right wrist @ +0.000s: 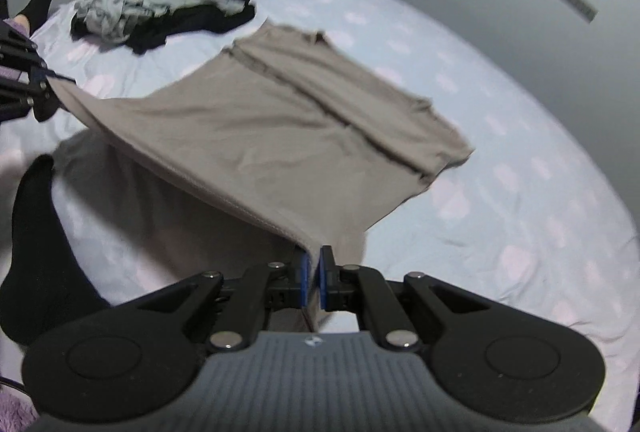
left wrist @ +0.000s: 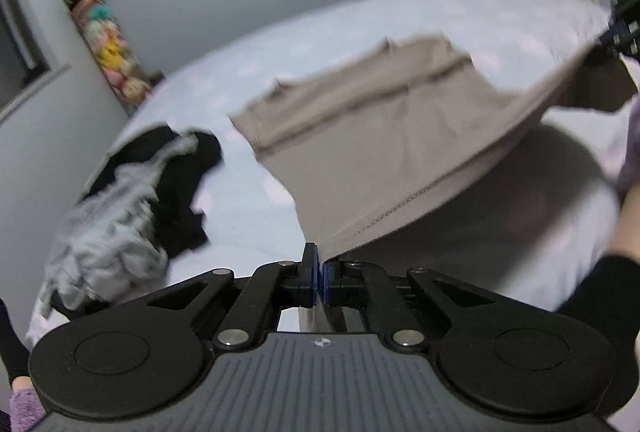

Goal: Fold clothes
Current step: 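Lift the hem with both grippers and carry it toward the collar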

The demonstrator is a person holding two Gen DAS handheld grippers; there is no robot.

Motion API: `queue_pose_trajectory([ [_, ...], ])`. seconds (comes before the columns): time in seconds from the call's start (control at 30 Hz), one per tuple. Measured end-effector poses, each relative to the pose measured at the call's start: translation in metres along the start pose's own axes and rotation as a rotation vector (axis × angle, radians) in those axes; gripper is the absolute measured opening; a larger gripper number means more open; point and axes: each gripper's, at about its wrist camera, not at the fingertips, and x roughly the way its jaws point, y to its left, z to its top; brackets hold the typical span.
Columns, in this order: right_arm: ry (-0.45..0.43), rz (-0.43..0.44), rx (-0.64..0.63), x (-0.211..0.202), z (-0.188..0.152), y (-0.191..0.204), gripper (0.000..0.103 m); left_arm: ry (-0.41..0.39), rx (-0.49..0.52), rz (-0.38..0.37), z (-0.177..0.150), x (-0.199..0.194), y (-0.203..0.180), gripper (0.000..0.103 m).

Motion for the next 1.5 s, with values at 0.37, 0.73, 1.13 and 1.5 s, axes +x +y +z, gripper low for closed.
queue_pose_trajectory([
  [0.37,-0.111,-0.112,-0.107,-0.078,0.008,0.007,0.005,-0.192,0.028,0.055,0.028,-0.079,0.002,0.000],
  [0.73,-0.165,-0.106,-0.112,-0.159,-0.002,0.015,0.005,-0.299,0.116,0.055,0.037,-0.147,-0.009,0.000],
  [1.13,-0.163,-0.087,-0.114,-0.158,-0.003,0.020,0.005,-0.247,0.095,0.042,0.036,-0.132,-0.011,0.000],
  [1.5,-0.108,-0.061,-0.141,-0.101,0.007,0.008,0.006,-0.146,0.120,0.038,0.046,-0.084,-0.001,0.001],
])
